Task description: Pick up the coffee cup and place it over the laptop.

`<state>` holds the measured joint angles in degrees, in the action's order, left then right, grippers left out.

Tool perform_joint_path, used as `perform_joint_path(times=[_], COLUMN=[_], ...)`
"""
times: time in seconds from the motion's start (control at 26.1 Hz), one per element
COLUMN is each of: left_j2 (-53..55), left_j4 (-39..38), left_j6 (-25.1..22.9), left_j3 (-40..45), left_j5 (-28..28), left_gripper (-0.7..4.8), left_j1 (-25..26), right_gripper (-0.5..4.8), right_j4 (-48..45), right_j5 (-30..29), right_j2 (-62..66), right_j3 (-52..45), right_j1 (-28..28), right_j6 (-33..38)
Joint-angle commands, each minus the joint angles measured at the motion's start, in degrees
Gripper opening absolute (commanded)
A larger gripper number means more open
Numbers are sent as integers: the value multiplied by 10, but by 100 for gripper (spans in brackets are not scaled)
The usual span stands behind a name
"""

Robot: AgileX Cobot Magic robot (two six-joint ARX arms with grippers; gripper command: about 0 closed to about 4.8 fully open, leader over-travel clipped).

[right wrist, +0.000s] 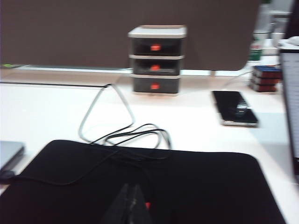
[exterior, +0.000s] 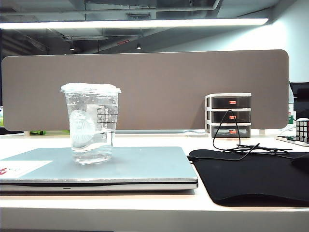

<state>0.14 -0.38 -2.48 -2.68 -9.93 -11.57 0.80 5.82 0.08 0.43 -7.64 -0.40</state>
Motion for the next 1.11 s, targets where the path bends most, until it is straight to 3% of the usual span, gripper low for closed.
perform_joint_path(times=[0.04,0.11,0.15,0.27,0.73,0.84,1.11], left_j2=[0,0,0,0,0,0,0], left_j4=[0,3,13,31,31,34,30], left_j6=[-1,-1,-1,-5,-6,-5,-5], left_j3=[-1,0,2,9,23,23,23], left_j5=[-5,5,37,57,26,26,26], left_gripper=[-6,-6,-6,-6,-6,-6,-6], left_j1=[-1,-1,-1,-1,-1,-1,-1], right_gripper=[-6,-6,-6,-6,-6,-6,-6], right_j4=[-10,-11,-10,-11,-16,-19,-40], right_j5=[8,-22,-48,-60,-54,-14,-19], right_j2=[0,1,1,1,0,0,0], right_j3=[-2,-2,-3,-3,-3,-3,-3], right_j1=[0,0,0,0,0,0,8], right_j6=[-38,-43,-43,-43,-41,-59,-87])
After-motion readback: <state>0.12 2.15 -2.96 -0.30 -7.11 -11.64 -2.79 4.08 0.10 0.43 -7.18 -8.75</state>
